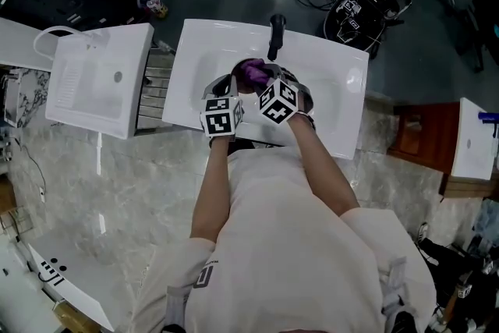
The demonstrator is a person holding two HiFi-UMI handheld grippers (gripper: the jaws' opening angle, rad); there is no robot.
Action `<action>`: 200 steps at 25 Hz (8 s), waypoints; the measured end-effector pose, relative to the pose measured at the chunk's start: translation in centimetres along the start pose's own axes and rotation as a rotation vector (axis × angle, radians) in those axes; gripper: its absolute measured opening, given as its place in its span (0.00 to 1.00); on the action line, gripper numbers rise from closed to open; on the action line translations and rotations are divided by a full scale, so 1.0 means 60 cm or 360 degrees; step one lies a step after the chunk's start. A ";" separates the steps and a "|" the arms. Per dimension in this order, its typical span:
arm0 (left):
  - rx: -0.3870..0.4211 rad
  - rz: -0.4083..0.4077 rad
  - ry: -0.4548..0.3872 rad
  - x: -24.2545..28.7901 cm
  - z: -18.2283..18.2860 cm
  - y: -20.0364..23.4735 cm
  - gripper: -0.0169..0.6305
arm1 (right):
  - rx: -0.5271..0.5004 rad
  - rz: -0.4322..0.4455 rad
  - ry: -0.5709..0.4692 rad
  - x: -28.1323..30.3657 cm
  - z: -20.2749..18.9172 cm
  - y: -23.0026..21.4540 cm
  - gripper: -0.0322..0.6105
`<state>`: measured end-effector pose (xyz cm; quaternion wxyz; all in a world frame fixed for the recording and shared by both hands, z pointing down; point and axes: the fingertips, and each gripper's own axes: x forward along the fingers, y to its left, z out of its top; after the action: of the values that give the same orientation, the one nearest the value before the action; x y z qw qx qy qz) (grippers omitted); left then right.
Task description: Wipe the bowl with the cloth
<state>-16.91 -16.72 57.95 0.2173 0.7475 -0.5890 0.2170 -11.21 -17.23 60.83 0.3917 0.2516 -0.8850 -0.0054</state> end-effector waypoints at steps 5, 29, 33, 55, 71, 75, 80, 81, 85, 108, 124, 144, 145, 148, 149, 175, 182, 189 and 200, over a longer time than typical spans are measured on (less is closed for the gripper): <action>-0.0055 0.0025 -0.0009 -0.009 -0.006 0.017 0.04 | -0.0134 0.0138 0.0124 0.020 -0.008 0.048 0.25; 0.0002 -0.0160 0.0062 0.000 -0.036 -0.030 0.04 | 0.0029 0.0022 -0.0040 0.007 -0.002 0.014 0.25; 0.0008 -0.0084 -0.0023 -0.010 -0.015 -0.012 0.04 | -0.0018 -0.0013 0.0000 0.009 -0.004 0.007 0.25; 0.0131 -0.0165 -0.0012 -0.012 0.001 -0.039 0.04 | -0.0172 -0.0018 -0.0111 -0.001 0.042 0.020 0.24; 0.0155 0.0033 -0.0110 -0.044 0.012 0.029 0.04 | -0.0210 -0.0018 -0.0025 0.019 0.034 0.041 0.24; 0.0107 0.0043 -0.0095 -0.046 0.005 0.041 0.04 | -0.0211 0.0112 0.0001 0.026 0.030 0.074 0.24; 0.0051 0.0050 -0.0116 -0.047 0.001 0.045 0.04 | -0.0234 0.0194 -0.0055 0.019 0.045 0.097 0.24; 0.0053 0.0047 -0.0110 -0.047 -0.002 0.044 0.04 | -0.0227 0.0202 -0.0073 0.017 0.048 0.100 0.24; 0.0073 0.0054 -0.0072 -0.042 -0.014 0.045 0.04 | -0.0142 0.0191 -0.0198 0.002 0.073 0.087 0.24; 0.1683 -0.0029 -0.0011 -0.034 -0.024 -0.042 0.04 | 0.0452 0.0272 -0.0419 -0.042 0.092 0.009 0.24; 0.2159 -0.0060 -0.0155 -0.070 0.002 -0.024 0.04 | 0.0469 0.0342 -0.0329 -0.038 0.061 0.013 0.24; 0.0204 -0.0238 -0.0338 -0.074 0.056 0.106 0.04 | 0.0521 0.0417 -0.0510 -0.062 0.079 0.005 0.24; 0.0070 -0.0246 -0.0355 -0.072 0.057 0.108 0.04 | 0.0529 0.0402 -0.0524 -0.062 0.082 0.001 0.24; -0.0387 -0.0277 -0.0398 -0.066 0.049 0.122 0.04 | 0.0586 0.0382 -0.0599 -0.067 0.092 -0.009 0.24; -0.0545 -0.0293 -0.0414 -0.063 0.045 0.127 0.04 | 0.0607 0.0392 -0.0630 -0.071 0.095 -0.009 0.24; -0.1947 -0.0999 -0.0587 -0.052 0.055 0.041 0.04 | 0.0343 0.0732 -0.0604 -0.060 0.094 0.092 0.24; -0.1911 -0.1236 -0.0418 -0.069 0.055 -0.005 0.04 | 0.0340 0.0622 -0.0653 -0.059 0.086 0.069 0.24; -0.1893 -0.1408 -0.0307 -0.096 0.044 -0.019 0.04 | 0.0289 0.0504 -0.0722 -0.065 0.090 0.050 0.24; -0.1736 -0.1421 -0.0095 -0.109 -0.011 -0.034 0.04 | 0.0276 0.0386 -0.0687 -0.062 0.072 0.024 0.24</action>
<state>-16.34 -10.76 54.51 0.6130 0.7078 -0.2565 -0.2397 -12.76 -15.10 55.58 0.1685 0.1694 -0.9689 0.0638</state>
